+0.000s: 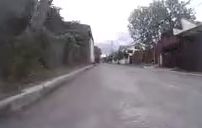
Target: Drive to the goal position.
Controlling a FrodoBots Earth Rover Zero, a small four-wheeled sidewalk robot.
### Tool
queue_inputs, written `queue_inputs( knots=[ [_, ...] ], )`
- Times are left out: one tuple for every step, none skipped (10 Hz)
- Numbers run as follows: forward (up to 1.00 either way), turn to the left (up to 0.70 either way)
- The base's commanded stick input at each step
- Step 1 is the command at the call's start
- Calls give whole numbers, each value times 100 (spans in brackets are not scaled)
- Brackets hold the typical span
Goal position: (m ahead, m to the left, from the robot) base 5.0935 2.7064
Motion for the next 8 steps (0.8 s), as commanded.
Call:
queue_inputs(
  knots=[
    [100,0],
    [100,0],
    [100,0],
    [100,0],
    [100,0],
    [100,-12],
    [100,-40],
    [100,-40]
  ],
)
